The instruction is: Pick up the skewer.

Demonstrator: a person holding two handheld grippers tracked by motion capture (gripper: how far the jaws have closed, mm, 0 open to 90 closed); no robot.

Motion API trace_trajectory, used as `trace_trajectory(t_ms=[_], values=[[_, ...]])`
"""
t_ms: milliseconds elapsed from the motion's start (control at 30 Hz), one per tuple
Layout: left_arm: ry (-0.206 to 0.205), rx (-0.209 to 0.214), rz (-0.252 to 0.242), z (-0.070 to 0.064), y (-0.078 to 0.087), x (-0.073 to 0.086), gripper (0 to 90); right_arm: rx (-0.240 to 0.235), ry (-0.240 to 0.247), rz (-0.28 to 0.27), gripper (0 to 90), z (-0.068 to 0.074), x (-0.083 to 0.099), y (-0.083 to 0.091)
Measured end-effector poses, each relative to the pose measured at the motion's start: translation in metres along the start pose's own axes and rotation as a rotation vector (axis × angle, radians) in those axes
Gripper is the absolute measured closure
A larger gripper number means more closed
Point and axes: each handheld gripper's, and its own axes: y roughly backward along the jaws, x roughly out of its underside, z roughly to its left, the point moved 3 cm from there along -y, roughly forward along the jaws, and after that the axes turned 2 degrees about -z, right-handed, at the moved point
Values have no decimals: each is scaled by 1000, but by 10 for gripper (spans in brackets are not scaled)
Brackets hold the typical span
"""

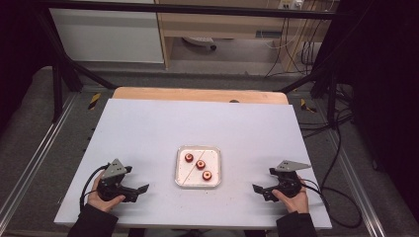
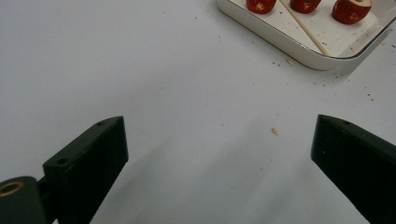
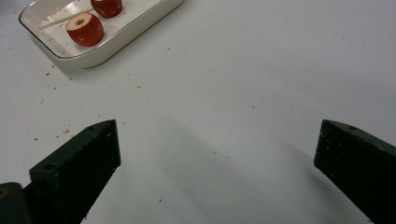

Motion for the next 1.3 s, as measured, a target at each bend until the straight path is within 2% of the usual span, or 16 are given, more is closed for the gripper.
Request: trace_trajectory(t_ms=[633, 1300], values=[[-14, 9, 11, -8, -6, -6, 33, 3, -6, -8, 8, 1, 0, -1], [-19, 17, 13, -19, -14, -20, 33, 1, -3, -19, 5, 1, -1, 0]])
